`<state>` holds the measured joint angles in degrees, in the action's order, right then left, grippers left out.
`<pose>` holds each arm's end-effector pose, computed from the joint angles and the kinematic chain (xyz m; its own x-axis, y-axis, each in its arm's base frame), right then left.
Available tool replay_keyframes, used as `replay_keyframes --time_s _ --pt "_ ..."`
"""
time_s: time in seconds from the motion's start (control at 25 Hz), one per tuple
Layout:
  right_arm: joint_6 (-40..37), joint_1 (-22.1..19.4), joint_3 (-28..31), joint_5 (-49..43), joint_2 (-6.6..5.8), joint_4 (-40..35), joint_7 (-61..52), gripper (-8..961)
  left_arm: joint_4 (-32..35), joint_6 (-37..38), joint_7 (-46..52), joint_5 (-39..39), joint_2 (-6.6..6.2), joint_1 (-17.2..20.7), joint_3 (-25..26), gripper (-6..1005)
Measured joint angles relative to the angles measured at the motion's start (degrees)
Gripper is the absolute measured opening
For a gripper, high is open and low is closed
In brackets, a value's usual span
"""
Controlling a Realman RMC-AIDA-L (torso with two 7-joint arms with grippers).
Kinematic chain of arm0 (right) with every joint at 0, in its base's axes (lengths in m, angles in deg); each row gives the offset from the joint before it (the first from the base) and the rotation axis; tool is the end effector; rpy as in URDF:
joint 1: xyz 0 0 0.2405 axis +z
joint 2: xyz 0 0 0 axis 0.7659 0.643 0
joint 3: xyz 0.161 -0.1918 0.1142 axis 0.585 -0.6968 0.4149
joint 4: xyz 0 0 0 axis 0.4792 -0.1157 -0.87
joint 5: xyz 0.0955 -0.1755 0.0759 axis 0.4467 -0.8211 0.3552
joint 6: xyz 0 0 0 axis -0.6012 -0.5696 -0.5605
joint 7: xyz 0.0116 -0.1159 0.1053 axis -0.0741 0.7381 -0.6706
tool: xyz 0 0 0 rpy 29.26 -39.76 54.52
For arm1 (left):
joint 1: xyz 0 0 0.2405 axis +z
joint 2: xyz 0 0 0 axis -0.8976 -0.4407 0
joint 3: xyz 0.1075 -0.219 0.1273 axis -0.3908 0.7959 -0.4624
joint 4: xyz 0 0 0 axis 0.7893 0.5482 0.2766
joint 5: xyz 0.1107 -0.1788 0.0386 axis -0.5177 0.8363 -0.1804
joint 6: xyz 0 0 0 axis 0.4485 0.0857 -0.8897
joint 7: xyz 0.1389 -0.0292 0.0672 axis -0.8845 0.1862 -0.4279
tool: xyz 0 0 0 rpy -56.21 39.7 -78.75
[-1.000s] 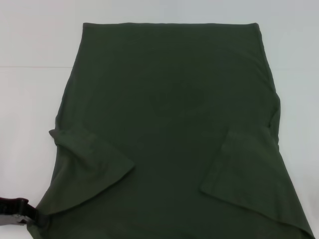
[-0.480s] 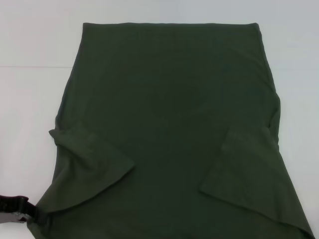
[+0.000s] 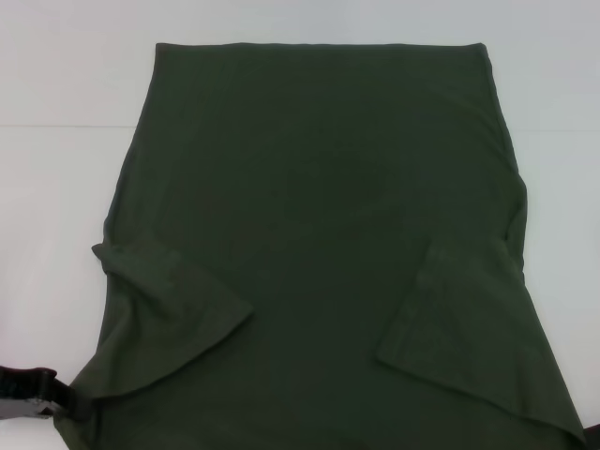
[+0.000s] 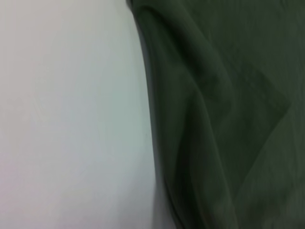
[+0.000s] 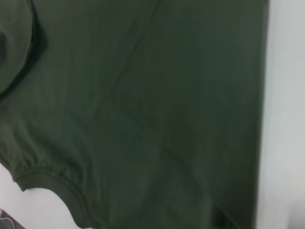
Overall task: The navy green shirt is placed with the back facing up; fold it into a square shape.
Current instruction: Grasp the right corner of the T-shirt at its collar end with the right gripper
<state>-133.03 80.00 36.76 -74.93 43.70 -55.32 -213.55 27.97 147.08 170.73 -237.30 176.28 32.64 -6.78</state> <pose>0.3565 0.2966 0.0567 0.1728 -0.9845 0.0290 -0.9799 -0.1749 -0.0964 -0.3600 0.3010 0.0409 0.0715 0.9932 0.0923 0.9936 -0.0628 -0.0942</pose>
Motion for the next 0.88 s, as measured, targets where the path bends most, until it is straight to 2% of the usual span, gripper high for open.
replay_keyframes --time_s 0.24,0.88 --pt "0.39 0.55 -0.2 -0.06 1.12 0.17 1.22 894 -0.04 -0.05 0.06 -0.01 -0.04 -0.14 -0.04 12" --pt "1.32 0.26 -1.54 -0.15 1.72 0.19 1.67 882 -0.12 -0.21 -0.07 -0.05 -0.04 0.1 0.0 13"
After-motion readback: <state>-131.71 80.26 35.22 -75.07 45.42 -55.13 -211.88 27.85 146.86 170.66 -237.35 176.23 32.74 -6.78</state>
